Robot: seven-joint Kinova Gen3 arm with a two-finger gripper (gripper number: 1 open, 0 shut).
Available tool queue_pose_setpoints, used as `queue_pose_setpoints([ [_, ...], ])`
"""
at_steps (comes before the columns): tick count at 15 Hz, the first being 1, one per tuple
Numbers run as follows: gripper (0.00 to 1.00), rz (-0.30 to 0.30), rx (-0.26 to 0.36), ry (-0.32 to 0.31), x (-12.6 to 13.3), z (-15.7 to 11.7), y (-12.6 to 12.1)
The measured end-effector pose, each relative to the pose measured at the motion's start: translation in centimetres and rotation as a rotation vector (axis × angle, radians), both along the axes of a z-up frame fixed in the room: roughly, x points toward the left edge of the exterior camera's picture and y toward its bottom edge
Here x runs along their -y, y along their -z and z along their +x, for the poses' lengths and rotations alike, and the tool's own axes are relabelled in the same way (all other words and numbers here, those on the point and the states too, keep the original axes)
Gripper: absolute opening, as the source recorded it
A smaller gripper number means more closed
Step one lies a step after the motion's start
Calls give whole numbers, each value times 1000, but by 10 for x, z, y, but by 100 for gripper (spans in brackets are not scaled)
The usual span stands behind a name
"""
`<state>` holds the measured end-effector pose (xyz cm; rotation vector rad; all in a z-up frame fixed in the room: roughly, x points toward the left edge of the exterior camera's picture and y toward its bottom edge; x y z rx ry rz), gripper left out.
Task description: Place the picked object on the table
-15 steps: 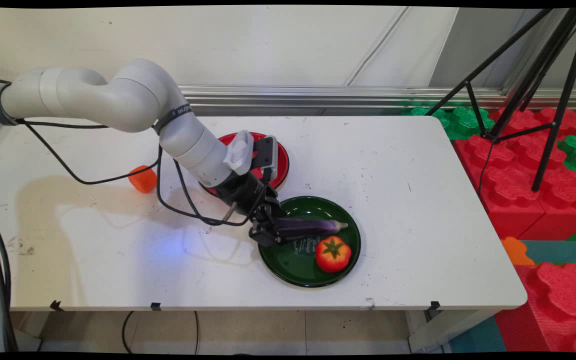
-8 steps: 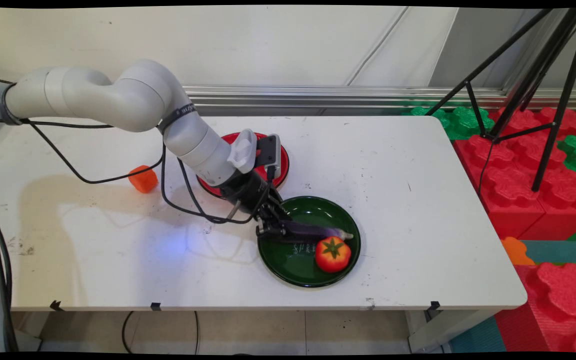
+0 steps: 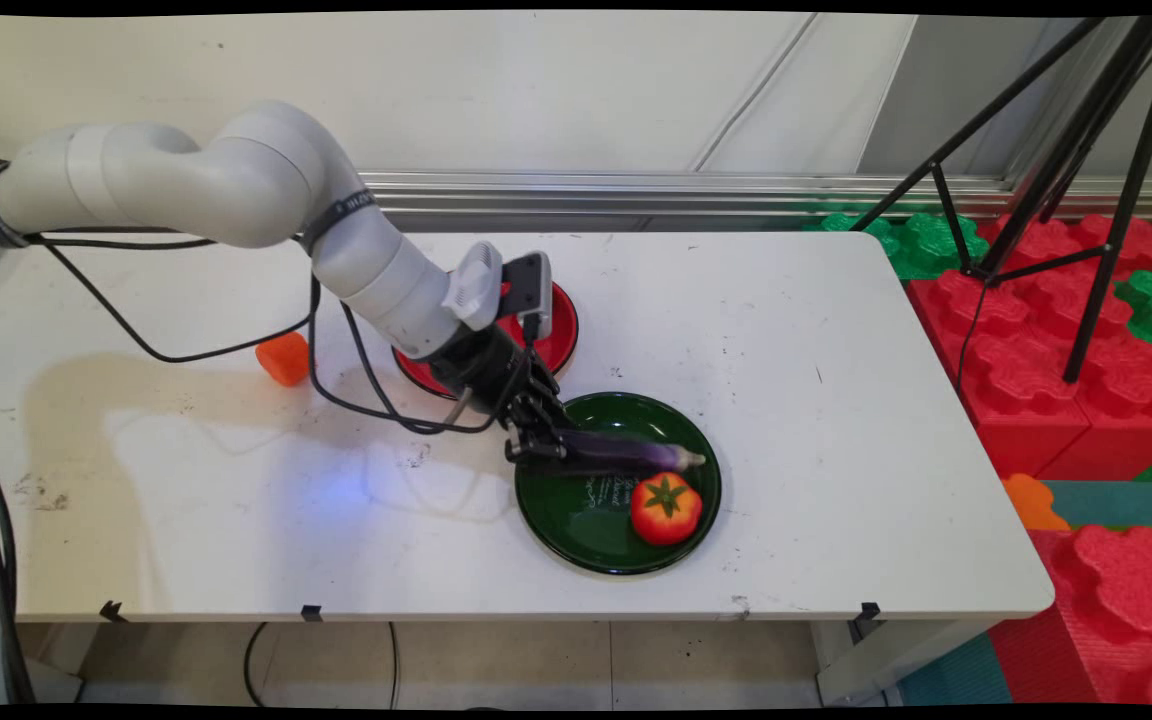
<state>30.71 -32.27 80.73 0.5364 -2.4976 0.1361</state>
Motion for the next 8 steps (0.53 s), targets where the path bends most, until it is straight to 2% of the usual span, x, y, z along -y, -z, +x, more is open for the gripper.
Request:
queue_pose_setpoints([
  [8,0,-39,-31,-12,-21,38,-45],
])
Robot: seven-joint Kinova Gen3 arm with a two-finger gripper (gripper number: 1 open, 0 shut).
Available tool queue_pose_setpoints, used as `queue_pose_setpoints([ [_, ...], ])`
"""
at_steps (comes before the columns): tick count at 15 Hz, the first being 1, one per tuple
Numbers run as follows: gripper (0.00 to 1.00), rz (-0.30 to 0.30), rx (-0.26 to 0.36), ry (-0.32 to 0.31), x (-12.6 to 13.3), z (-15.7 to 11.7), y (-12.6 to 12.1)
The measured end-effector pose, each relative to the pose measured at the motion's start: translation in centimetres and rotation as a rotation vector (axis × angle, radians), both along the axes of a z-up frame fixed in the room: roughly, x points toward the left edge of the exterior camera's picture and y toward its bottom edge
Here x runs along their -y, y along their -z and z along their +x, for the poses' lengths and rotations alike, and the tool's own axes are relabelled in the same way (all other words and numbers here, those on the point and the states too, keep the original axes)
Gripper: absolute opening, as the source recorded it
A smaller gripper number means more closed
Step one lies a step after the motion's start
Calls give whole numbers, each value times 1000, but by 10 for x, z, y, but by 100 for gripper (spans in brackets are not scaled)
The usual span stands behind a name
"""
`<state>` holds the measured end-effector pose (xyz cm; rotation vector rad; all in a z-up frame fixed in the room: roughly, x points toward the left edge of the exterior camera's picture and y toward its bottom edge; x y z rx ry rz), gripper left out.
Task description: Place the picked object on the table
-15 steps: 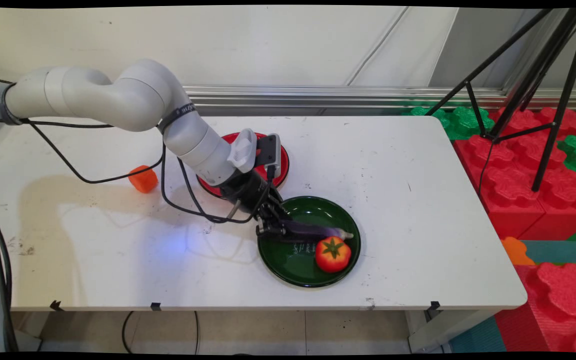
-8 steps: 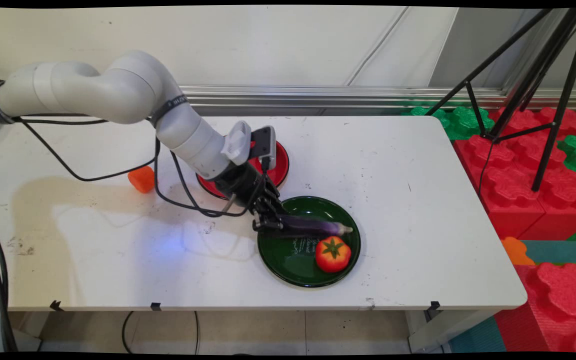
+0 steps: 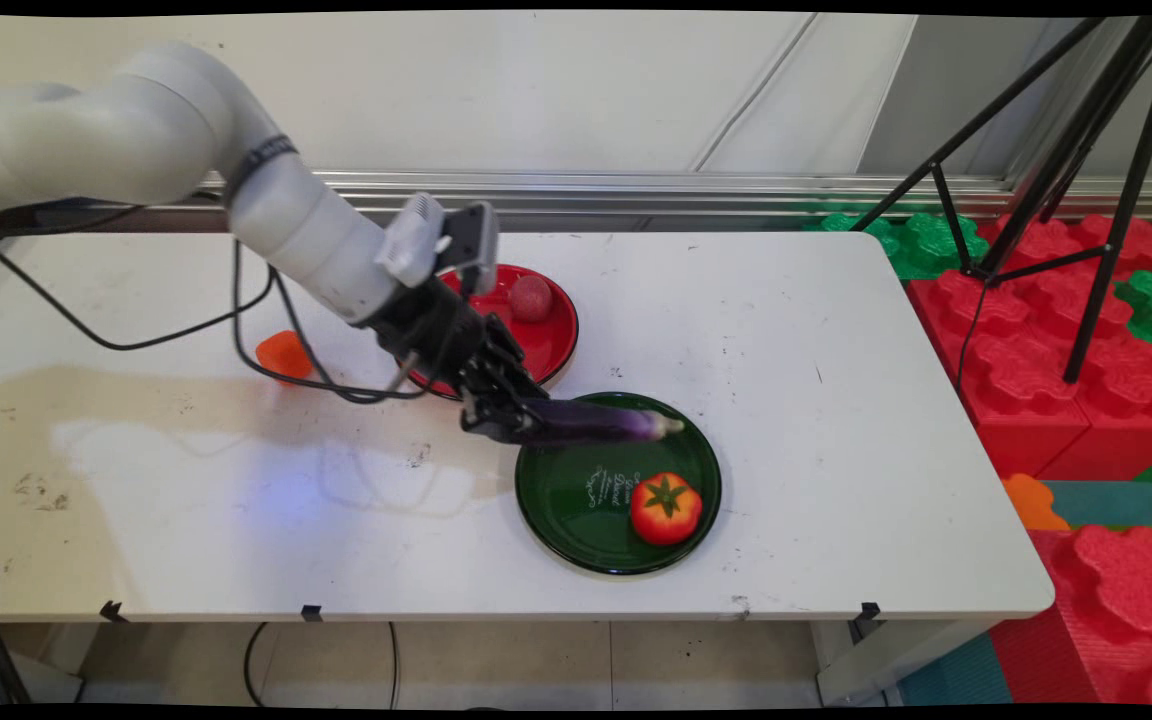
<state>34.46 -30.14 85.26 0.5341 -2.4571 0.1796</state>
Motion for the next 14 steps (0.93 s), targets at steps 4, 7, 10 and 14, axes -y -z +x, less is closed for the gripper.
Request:
queue_pose_setpoints([
  [4,0,-13,-21,-6,-12,19,-20],
  [7,0,-20,-41,-12,-25,38,-38],
  [10,0,-29,-54,-13,-39,61,-57],
  [14,0,-41,-36,-3,-53,89,-72],
])
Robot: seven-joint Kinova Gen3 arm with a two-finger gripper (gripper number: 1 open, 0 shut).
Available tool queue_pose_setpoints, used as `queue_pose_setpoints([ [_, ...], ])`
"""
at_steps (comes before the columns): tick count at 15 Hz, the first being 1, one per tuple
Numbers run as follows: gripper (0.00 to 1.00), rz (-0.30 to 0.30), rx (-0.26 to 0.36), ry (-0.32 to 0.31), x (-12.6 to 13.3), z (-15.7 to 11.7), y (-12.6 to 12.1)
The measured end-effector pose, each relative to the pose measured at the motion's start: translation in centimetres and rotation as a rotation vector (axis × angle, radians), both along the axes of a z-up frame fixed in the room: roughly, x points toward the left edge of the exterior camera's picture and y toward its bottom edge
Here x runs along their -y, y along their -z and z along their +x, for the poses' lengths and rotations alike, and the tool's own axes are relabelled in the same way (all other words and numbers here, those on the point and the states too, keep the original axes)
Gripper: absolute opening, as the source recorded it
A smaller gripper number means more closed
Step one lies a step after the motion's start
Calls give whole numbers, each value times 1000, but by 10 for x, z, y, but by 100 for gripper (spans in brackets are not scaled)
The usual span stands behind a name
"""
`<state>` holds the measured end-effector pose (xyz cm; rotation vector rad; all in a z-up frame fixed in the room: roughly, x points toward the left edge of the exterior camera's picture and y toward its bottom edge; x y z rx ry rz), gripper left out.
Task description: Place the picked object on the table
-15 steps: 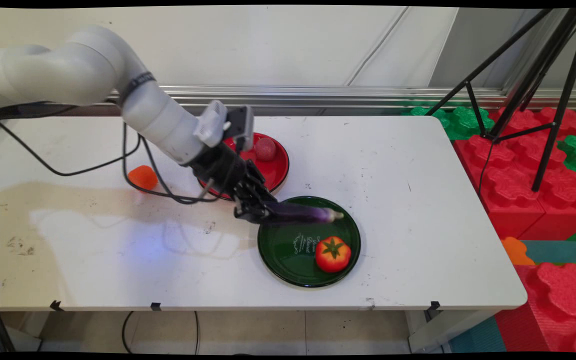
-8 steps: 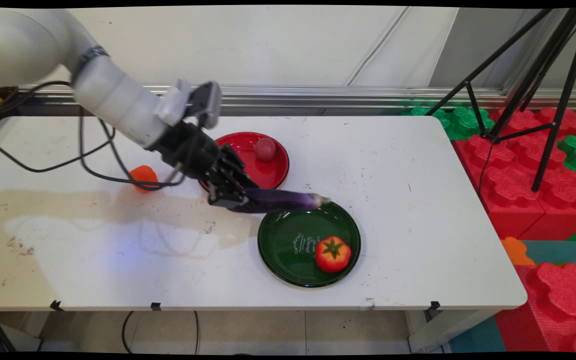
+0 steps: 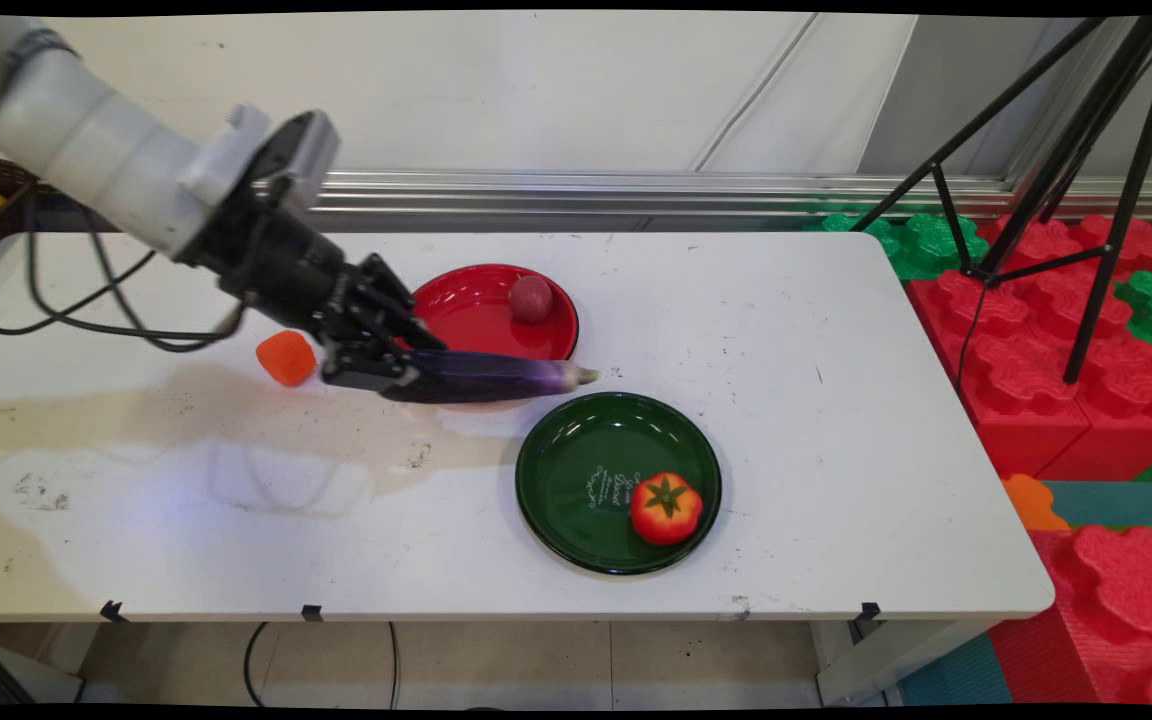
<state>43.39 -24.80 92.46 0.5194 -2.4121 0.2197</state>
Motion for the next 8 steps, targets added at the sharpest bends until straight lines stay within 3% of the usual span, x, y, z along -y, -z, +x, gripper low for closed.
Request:
queue_pose_setpoints([
  [8,0,-9,119,25,-22,58,-2],
])
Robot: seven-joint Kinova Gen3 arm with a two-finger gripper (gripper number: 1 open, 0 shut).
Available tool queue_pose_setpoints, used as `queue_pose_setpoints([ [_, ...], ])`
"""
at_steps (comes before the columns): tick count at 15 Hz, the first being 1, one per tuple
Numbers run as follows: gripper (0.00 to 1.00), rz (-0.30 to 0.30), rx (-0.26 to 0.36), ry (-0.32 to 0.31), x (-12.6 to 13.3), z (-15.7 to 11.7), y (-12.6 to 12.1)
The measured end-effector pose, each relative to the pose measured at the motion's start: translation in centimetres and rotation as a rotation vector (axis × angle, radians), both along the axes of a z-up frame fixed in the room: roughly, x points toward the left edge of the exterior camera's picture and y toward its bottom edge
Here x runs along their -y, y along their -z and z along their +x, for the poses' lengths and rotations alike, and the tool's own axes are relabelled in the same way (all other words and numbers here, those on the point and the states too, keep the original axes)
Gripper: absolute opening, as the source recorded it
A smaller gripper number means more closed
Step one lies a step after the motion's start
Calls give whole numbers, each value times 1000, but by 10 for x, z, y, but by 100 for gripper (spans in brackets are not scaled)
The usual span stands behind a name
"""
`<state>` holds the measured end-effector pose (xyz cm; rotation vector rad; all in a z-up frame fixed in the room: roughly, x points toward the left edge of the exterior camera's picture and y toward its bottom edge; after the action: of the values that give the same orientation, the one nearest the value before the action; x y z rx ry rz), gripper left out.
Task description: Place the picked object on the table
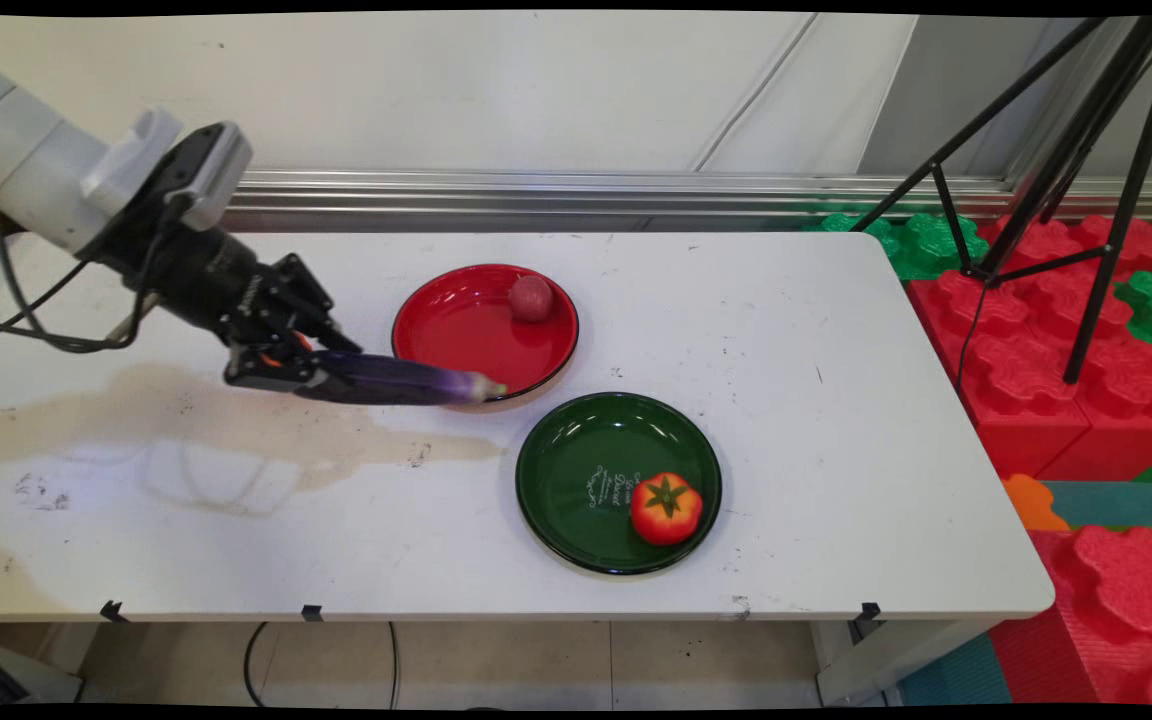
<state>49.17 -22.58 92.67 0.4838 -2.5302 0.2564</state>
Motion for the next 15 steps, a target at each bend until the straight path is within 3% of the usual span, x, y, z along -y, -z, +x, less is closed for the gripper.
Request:
queue_pose_setpoints([
  [7,0,41,91,4,-9,36,27],
  [12,0,64,173,63,-15,58,54],
  [15,0,74,193,66,-15,65,65],
])
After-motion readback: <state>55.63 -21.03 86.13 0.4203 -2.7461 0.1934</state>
